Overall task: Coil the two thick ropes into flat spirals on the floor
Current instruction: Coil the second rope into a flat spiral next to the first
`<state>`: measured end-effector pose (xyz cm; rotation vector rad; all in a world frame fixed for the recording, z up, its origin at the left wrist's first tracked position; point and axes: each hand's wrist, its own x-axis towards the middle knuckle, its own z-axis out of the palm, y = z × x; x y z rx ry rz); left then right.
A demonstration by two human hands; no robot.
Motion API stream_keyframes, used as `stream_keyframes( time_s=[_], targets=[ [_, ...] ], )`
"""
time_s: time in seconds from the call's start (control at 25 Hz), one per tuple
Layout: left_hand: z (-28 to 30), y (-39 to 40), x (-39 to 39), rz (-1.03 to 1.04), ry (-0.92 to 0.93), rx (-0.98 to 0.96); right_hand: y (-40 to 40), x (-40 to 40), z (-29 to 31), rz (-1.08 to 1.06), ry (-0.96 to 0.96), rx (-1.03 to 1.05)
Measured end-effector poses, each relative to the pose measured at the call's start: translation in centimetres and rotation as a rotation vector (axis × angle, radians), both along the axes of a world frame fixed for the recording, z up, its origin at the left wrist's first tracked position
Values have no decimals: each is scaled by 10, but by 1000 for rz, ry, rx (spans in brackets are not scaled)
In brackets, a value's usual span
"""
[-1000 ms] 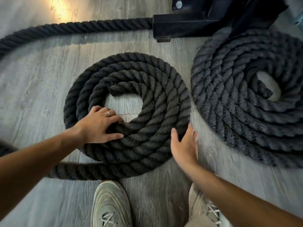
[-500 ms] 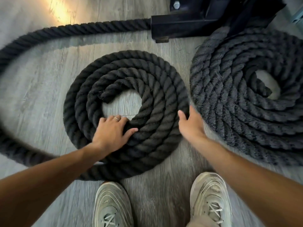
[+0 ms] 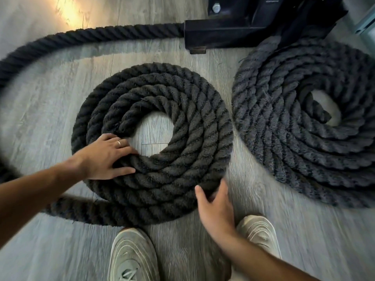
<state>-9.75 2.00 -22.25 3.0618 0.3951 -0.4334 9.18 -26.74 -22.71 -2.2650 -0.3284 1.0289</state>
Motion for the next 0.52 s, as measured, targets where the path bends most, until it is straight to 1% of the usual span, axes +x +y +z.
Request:
stream_keyframes(
  time_s=[0.08, 0.16, 0.24, 0.32, 0.4, 0.52],
  targets=[
    [-1, 11, -1, -38, 67, 40, 0, -8, -1, -42, 71, 12],
    [-5, 10, 1, -66, 46, 83, 8, -5, -1, -45, 103, -23],
    [-9, 1, 1, -30, 2, 96, 15, 6, 1, -20, 84, -48],
    [-10, -16, 6, 74, -57, 94, 25, 29, 0, -3, -12, 0],
    [-11, -44, 26, 250, -87, 95, 40, 66, -4, 10, -131, 46],
    [-17, -96, 64, 526, -29, 106, 64, 117, -2, 100, -287, 10]
  ],
)
